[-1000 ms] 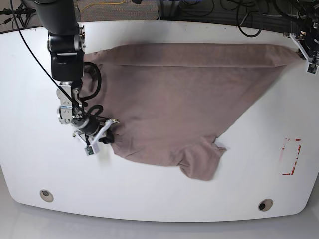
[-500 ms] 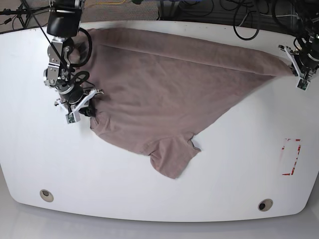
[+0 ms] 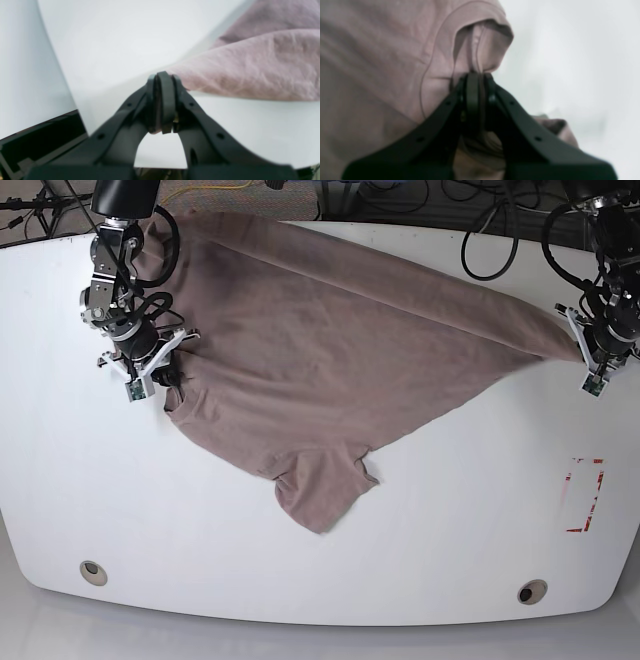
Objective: Fold the T-shirt properly
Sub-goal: 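Drag the hem with the right gripper away from the left gripper, then release the left gripper and regrasp the shirt edge nearby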
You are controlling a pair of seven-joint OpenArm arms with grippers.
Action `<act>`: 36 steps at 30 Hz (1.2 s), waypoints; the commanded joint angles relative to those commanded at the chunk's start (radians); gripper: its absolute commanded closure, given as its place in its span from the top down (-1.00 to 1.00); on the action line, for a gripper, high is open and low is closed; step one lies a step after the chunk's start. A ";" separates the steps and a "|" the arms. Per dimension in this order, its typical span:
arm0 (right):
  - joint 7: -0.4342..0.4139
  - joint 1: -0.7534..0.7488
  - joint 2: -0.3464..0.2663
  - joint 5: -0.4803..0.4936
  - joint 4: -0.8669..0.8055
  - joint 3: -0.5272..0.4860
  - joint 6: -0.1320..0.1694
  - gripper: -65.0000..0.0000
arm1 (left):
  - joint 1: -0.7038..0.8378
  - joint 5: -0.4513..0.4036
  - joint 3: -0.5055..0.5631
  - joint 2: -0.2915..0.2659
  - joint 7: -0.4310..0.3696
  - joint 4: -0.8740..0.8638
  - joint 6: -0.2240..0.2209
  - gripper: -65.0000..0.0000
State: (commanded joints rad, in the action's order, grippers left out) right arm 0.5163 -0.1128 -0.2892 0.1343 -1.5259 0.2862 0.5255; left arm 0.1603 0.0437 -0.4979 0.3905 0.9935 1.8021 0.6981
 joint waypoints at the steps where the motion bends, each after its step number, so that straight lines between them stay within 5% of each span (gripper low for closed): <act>1: 0.008 0.002 0.000 0.000 -0.012 0.000 0.000 -0.60 | -0.003 0.000 -0.002 0.000 0.000 -0.005 0.000 -1.00; 5: 0.041 0.002 0.002 -0.002 -0.115 0.000 0.000 -0.06 | -0.012 0.000 -0.003 -0.002 0.000 -0.011 0.000 -1.00; 10: 0.083 0.046 0.005 -0.002 -0.170 0.000 0.000 0.39 | -0.009 0.000 -0.003 -0.005 0.002 -0.009 0.000 -1.00; 18: 0.138 0.152 0.005 0.000 -0.152 -0.006 0.003 0.48 | -0.006 0.003 -0.006 -0.005 0.003 -0.015 0.000 -1.00; 21: 0.153 0.196 0.006 0.000 -0.123 -0.006 0.008 0.48 | -0.008 0.006 -0.008 -0.005 0.003 -0.015 0.000 -0.73; 27: 0.157 0.245 0.006 0.000 -0.060 -0.008 0.009 0.48 | -0.015 0.011 -0.046 -0.008 0.002 -0.014 0.000 0.33; 31: 0.155 0.262 0.006 0.000 -0.031 -0.008 0.009 0.48 | -0.054 0.074 -0.126 -0.025 0.002 -0.015 0.000 0.86; 36: 0.150 0.296 0.006 0.000 0.025 -0.008 0.011 0.48 | -0.061 0.247 -0.258 -0.026 0.006 -0.029 0.000 0.97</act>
State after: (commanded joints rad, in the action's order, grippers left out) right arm 0.6667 0.1834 -0.2831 0.1343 -1.5014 0.2785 0.5363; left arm 0.0990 0.2908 -0.7557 0.3644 0.9996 1.7729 0.6981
